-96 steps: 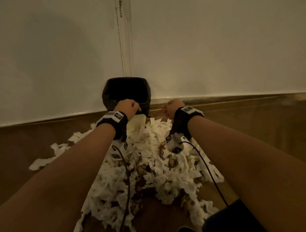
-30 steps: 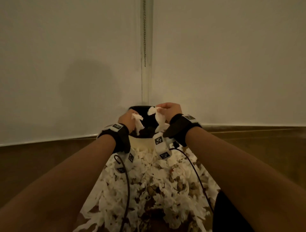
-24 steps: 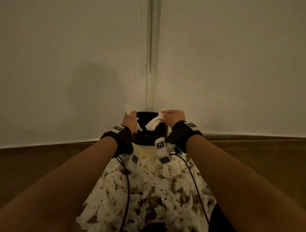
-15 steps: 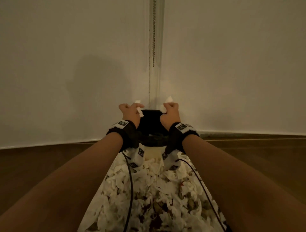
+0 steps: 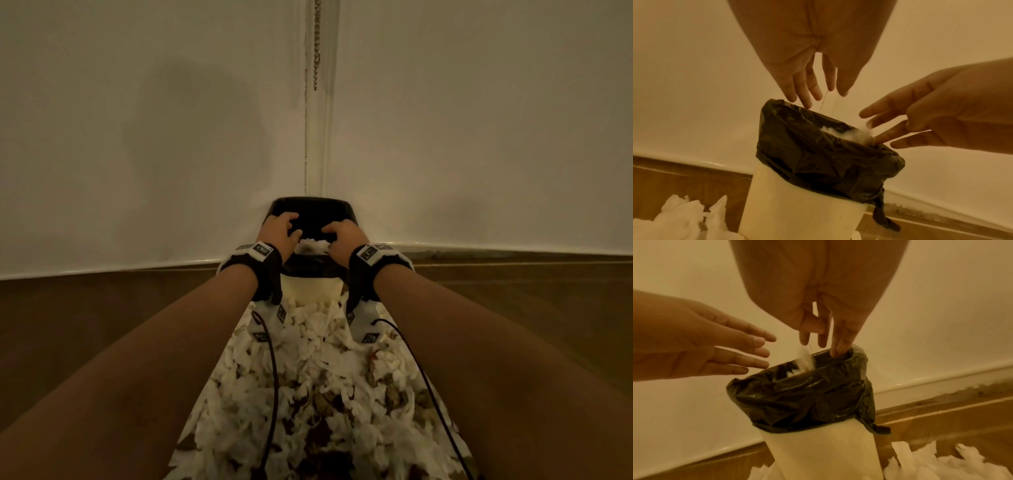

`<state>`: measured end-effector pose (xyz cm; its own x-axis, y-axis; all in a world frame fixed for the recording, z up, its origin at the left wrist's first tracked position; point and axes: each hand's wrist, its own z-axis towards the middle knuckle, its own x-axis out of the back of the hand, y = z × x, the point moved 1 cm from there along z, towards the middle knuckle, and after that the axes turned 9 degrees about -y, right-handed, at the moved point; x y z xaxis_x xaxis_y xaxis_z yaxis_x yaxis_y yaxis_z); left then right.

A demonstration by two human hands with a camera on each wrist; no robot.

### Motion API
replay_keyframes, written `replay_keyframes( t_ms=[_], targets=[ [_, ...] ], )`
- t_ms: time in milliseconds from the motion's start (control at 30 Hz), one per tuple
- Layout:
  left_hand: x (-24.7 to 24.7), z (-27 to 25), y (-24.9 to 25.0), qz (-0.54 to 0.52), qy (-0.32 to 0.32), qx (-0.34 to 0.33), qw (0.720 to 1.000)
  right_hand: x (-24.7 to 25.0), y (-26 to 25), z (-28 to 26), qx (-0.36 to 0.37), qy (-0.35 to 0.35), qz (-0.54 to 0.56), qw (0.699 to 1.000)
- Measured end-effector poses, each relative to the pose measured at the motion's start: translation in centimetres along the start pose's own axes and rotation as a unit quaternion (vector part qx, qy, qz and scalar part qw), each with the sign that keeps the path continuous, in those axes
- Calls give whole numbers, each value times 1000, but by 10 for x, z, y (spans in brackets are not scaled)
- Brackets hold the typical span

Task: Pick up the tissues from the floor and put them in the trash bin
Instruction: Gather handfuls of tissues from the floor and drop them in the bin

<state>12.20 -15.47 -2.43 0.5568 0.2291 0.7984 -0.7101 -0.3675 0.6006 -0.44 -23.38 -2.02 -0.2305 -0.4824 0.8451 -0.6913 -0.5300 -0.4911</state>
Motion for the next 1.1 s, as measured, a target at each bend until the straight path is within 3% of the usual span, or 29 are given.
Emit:
replay_keyframes(
  t_ms=[133, 233, 367, 567, 733, 867, 1000, 1100],
  targets=[
    [-1, -14, 1, -32, 79, -28, 996, 7, 17, -10, -42, 100, 91, 990],
    [-23, -36, -9, -57, 64, -2, 996, -5, 33, -23, -94, 108, 84, 986],
    [-63, -69, -33, 10, -47, 32, 998, -43, 55, -39, -148, 7, 70, 986],
    [-82, -97, -75, 172, -148, 126, 966, -106, 54, -55, -101, -162, -65, 980],
    [-87, -97, -89, 262, -199, 99, 939, -157, 60, -69, -98, -292, -129, 943],
    [-104, -99, -95, 302, -233, 56, 923, -175, 70, -71, -96, -325, -203, 919],
    [-118, -97, -105, 315, -289, 81, 900, -180, 83, -74, -128, -362, -227, 895],
    [-121, -96, -106, 340, -285, 85, 892, -176, 92, -78, -136, -367, -208, 896]
  ],
)
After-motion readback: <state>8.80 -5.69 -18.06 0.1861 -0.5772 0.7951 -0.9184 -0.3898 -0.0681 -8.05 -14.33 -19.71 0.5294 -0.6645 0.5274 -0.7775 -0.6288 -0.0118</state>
